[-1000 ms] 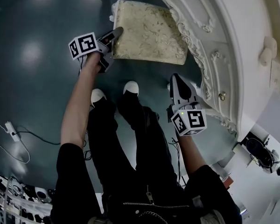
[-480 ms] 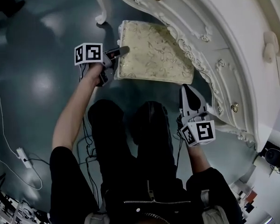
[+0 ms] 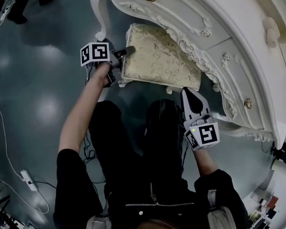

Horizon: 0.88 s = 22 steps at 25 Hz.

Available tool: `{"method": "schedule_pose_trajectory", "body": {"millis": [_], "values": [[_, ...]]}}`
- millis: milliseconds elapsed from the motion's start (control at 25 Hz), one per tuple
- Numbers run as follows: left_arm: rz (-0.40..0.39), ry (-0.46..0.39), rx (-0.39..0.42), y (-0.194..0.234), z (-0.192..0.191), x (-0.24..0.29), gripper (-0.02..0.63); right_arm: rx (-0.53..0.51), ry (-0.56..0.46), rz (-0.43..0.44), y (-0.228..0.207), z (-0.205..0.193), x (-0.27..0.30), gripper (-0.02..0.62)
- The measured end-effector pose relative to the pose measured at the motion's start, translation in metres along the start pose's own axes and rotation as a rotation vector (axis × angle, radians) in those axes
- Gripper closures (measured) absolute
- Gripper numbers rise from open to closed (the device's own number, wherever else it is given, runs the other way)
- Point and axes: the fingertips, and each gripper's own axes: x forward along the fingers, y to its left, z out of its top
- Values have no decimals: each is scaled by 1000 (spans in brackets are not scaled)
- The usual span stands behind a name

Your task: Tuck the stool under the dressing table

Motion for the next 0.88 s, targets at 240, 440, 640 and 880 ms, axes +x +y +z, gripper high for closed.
{"method": "schedule_pose_trajectory", "body": {"millis": [240,440,640,880], "values": [[-23,-32,11,0,15,15,373,-33,-31,-9,0,2,-3,589],[-56,-74,42,-4,26,26,373,-39,-46,-22,1,1,-3,589],[-18,-142,309,-19,25,12,340,-43,-48,-36,6,2,-5,589],[188,-188,839,-43,-10,-21,295,-37,-43,-53,4,-2,-8,589]]}}
